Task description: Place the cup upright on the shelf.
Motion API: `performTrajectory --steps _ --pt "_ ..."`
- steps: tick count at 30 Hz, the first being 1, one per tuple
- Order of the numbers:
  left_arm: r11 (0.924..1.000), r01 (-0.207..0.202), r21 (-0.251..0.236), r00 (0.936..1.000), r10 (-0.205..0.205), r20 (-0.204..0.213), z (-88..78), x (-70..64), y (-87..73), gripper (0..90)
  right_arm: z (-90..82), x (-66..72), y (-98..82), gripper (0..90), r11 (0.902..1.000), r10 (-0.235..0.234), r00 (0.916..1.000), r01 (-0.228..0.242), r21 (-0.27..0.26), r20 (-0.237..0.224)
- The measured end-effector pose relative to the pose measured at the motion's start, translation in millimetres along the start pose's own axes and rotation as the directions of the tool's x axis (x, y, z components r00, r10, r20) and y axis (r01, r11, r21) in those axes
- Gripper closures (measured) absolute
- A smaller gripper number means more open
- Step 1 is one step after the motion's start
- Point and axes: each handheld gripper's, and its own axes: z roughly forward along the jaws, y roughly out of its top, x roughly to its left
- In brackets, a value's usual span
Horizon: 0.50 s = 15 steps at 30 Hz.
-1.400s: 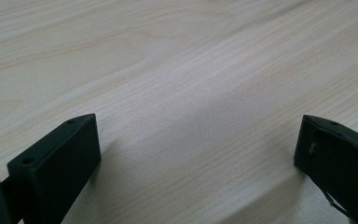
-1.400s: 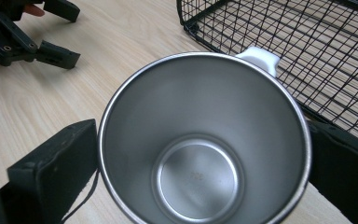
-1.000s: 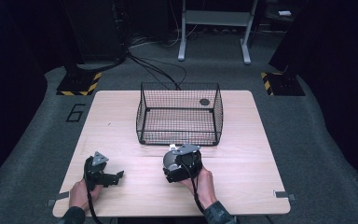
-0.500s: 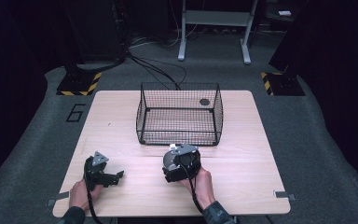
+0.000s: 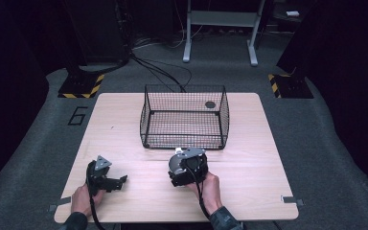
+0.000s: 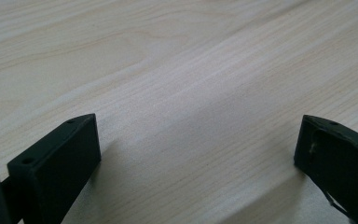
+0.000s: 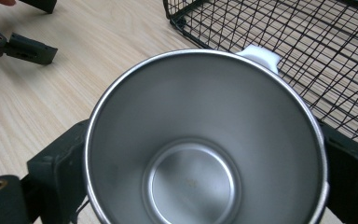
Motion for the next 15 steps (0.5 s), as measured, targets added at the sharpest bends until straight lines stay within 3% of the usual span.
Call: performTrajectory --steps 10,12,15 --pt "1.0 -0.002 0.004 1.0 0.002 0.001 -0.3 0.1 0.2 0.2 -7.2 -5.6 0.3 5.8 0.9999 0.01 0.9999 -0.01 -0.004 -0.004" --pt "1.0 -0.001 0.005 1.0 0.001 0.001 -0.4 0.1 0.1 0.2 -9.0 -9.6 0.2 5.8 0.9998 -0.018 0.9998 0.018 -0.007 -0.003" --pt "1.0 -0.003 0.005 1.0 0.003 0.002 -0.4 0.2 0.2 0.2 -10.2 -10.5 0.6 5.8 0.9999 -0.009 1.0 0.009 -0.011 0.0"
